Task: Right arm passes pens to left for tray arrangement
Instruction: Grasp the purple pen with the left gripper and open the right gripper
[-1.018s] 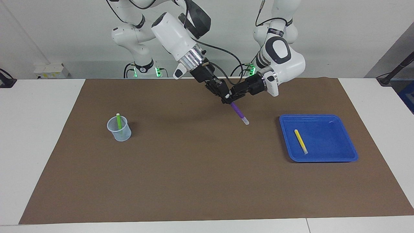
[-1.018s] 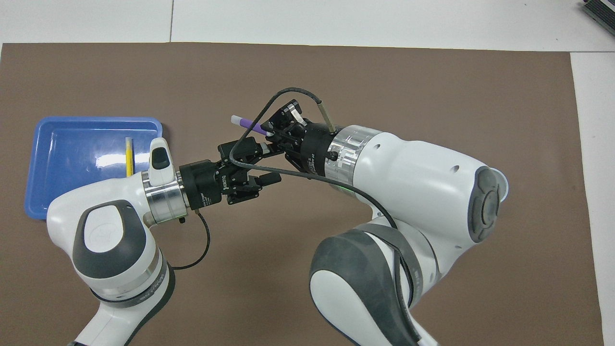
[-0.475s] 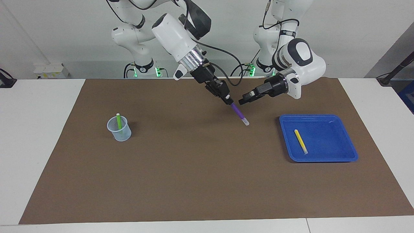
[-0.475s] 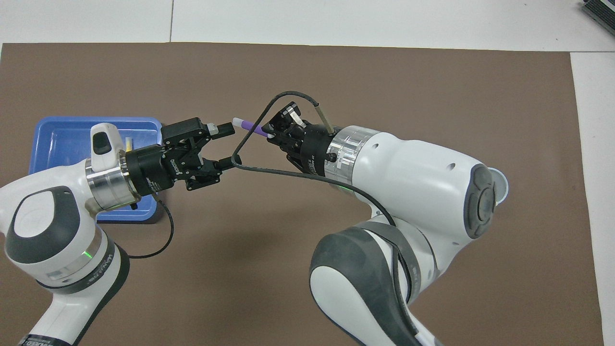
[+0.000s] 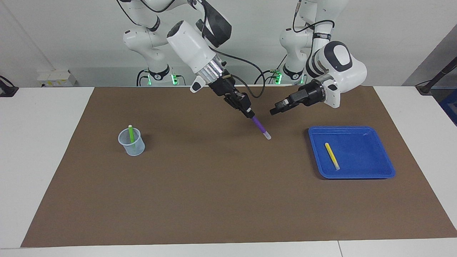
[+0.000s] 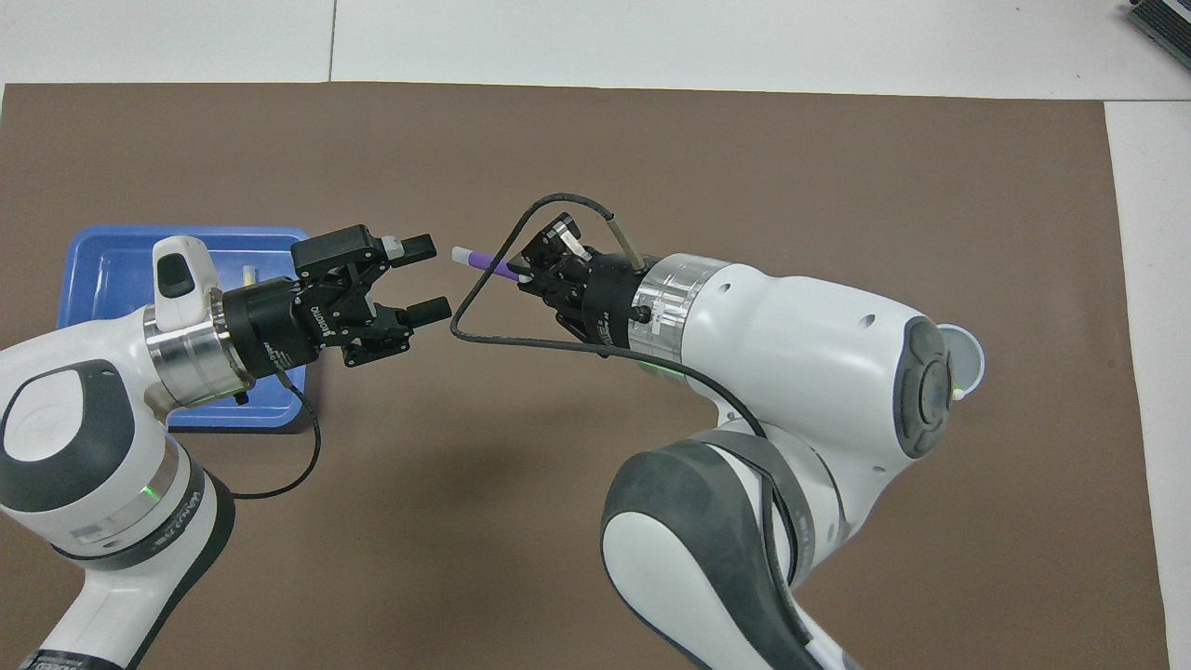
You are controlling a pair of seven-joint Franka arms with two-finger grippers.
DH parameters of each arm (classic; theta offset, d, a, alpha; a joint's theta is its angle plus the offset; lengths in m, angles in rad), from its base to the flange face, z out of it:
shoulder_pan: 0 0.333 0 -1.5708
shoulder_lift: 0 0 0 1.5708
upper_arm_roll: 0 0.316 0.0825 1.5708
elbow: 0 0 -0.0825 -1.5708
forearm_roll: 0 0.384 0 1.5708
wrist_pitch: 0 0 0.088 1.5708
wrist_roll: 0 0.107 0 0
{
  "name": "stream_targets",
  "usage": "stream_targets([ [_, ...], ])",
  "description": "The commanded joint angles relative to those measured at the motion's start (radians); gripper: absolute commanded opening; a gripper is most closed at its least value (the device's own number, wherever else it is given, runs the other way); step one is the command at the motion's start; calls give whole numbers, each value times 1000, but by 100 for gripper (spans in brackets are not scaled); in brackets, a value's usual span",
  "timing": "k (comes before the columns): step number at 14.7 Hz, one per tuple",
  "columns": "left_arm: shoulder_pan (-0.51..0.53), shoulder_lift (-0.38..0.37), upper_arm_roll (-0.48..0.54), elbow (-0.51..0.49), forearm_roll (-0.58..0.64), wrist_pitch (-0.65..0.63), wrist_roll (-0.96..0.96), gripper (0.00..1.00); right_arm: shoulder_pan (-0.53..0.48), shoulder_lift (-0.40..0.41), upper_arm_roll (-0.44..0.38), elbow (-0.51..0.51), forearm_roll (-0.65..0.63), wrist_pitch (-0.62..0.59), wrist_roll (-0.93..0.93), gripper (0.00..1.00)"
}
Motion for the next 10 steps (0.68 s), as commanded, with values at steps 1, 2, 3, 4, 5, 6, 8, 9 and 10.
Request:
stream_targets([
  [1,-1,-18,-2,-16,10,25,-10,89,-3,-19,7,-11,37,-13,-22,0],
  [2,-4,-15,-2,-18,8,39,-8,88,-3,-19,21,-11,60,-12,-22,0],
  [3,-7,-11,-5,-16,7,54,-8,87,-3,-20,26,-11,92,-12,-22,0],
  [4,-7,-2,-5,-15,4,61,-7,87,9,-22,27,-11,106,-10,-19,0],
  [5,-7,6,-7,-3,2,62,-7,87,29,-22,27,-11,107,-10,-17,0],
  [6,-12,12,-7,-3,2,67,-7,87,34,-22,27,-11,107,-9,-16,0],
  [8,-26,12,-7,-3,1,79,-7,87,34,-22,27,-11,107,-9,-13,0],
  [9,-29,14,-8,-4,1,91,-7,87,34,-22,27,-11,107,-6,-13,0],
  [10,-40,15,-8,-9,-2,102,-5,86,34,-22,27,-11,107,5,-14,0],
])
